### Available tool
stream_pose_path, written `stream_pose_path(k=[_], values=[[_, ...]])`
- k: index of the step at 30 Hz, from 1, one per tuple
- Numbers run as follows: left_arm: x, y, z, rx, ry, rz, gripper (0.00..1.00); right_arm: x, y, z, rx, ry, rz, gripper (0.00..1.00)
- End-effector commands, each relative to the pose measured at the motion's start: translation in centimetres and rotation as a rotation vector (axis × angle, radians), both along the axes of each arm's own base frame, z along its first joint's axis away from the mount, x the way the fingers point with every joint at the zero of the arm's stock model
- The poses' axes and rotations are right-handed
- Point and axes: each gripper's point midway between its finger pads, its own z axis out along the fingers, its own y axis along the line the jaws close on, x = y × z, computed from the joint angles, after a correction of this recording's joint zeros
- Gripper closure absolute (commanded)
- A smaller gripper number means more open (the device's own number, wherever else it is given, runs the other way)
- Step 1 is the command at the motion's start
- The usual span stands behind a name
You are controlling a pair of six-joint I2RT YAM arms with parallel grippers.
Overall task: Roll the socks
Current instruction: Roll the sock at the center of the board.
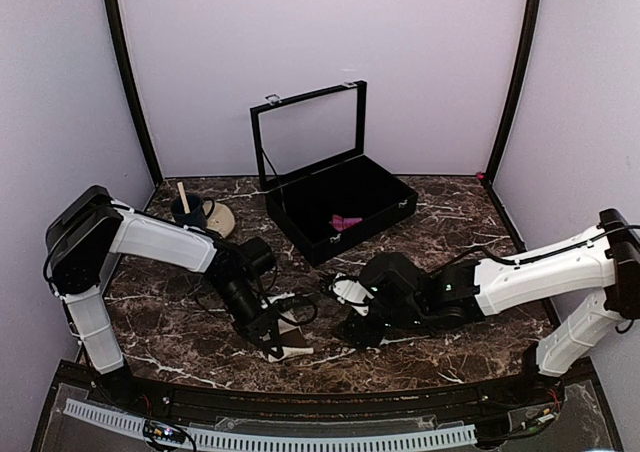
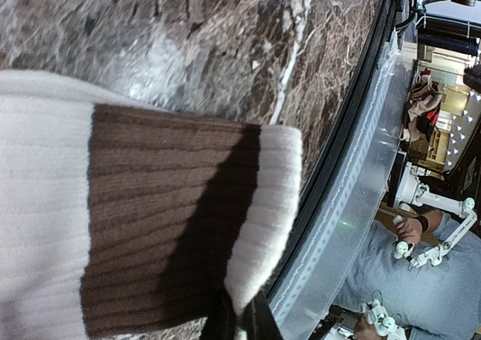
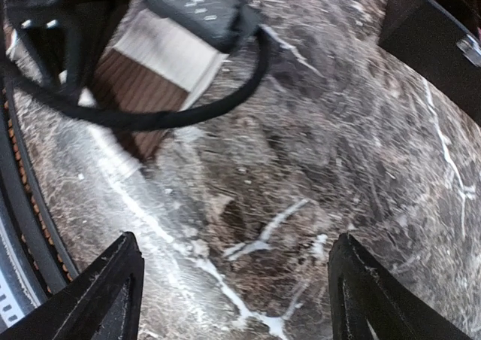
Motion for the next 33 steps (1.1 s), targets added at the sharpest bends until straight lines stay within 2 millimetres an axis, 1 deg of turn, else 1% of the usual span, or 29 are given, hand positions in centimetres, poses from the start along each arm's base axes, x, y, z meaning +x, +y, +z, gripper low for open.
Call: stream_pose_path(k=[1,6,8,10,12,16,20,24,26,29,33], values=[[-0.7,0.9,-0.1,-0.005,0.069,0.040,0.99,-1.5,2.8,1.1,0.061,-0.027,0.117,0.24],[-1.0,1.6,-1.0,0.006,0.088,0.065,0.99,-2.9,5.0,0.3,0.058,-0.038,0.212,0.26],[-1.2,1.7,-1.2,0.005,0.098,0.075,1.00,-3.3,5.8,-0.4,0.042,-0.036,0.247,0.26],[-1.2,1.8,-1.3,0.006,0.105,0.083,1.00,-3.6,6.8,-0.8,0.043,-0.034,0.277,0.26],[-1.2,1.9,-1.4,0.005,0.113,0.090,0.99,-3.9,7.5,-1.3,0.040,-0.033,0.300,0.26],[-0.9,2.1,-1.5,0.004,0.120,0.105,1.00,-4.1,8.9,-1.4,0.049,-0.037,0.333,0.26],[-0.4,2.2,-1.4,0.005,0.125,0.120,1.00,-4.1,9.7,-1.8,0.047,-0.045,0.360,0.24],[0.0,2.4,-1.4,0.004,0.130,0.134,1.00,-4.2,10.4,-2.1,0.042,-0.047,0.385,0.17],[0.1,2.5,-1.4,0.004,0.135,0.139,1.00,-4.3,10.6,-2.3,0.036,-0.045,0.400,0.17],[0.1,2.5,-1.4,-0.001,0.145,0.143,1.00,-4.4,10.9,-2.7,0.032,-0.046,0.416,0.19],[0.1,2.7,-1.6,0.006,0.158,0.148,1.00,-4.7,11.3,-3.2,0.024,-0.046,0.449,0.27]])
